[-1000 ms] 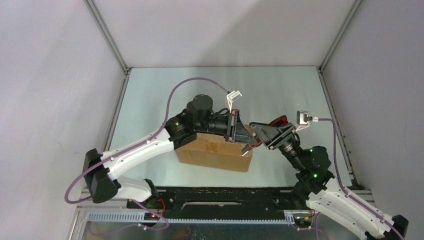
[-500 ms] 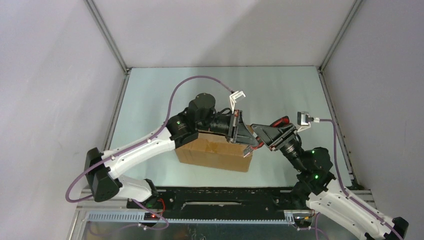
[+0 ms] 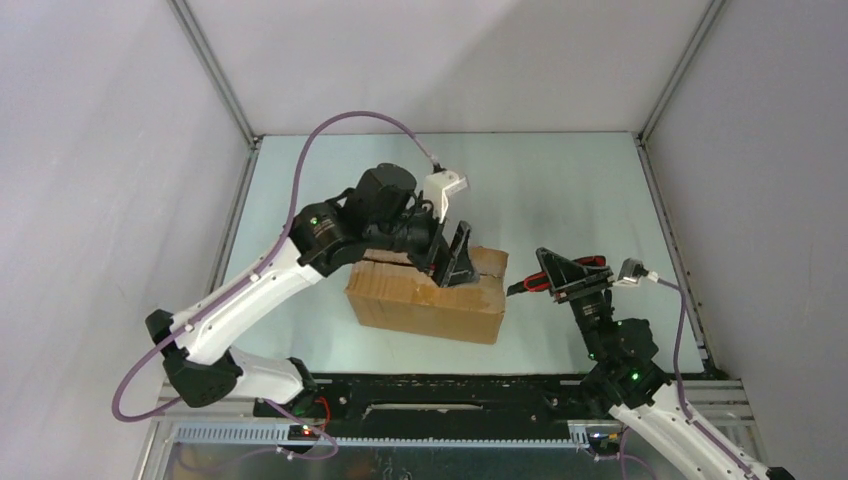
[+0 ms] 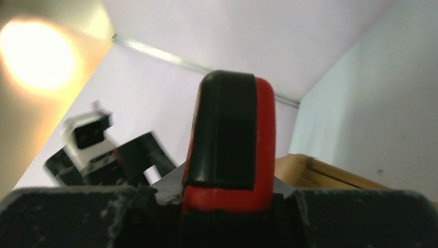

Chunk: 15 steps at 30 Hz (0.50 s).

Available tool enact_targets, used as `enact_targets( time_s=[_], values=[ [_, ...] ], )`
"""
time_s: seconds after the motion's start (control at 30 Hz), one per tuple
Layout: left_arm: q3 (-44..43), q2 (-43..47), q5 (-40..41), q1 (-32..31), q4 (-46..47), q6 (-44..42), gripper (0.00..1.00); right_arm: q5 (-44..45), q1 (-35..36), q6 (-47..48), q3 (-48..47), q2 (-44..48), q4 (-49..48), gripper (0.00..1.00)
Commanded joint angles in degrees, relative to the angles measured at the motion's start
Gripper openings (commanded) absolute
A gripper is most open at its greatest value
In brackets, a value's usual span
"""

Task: Unpack the express box
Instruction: Cut the express box at the center of the board.

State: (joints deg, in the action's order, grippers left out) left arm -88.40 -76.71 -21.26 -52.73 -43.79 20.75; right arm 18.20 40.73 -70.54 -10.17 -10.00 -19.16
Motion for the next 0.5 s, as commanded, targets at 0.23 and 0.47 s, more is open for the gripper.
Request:
enact_targets(
  time_s=[0.23, 0.47],
  values=[
    [-0.16, -0.87, 12.41, -5.64, -11.66, -33.50, 1.00, 20.82, -0.19, -10.50, 5.69, 0.60, 0.35, 0.00],
    [4.01, -2.56, 20.25, -10.59, -8.76, -40.01, 1.00, 23.81, -1.45, -15.02, 7.98, -6.19, -5.01, 0.00]
  ],
)
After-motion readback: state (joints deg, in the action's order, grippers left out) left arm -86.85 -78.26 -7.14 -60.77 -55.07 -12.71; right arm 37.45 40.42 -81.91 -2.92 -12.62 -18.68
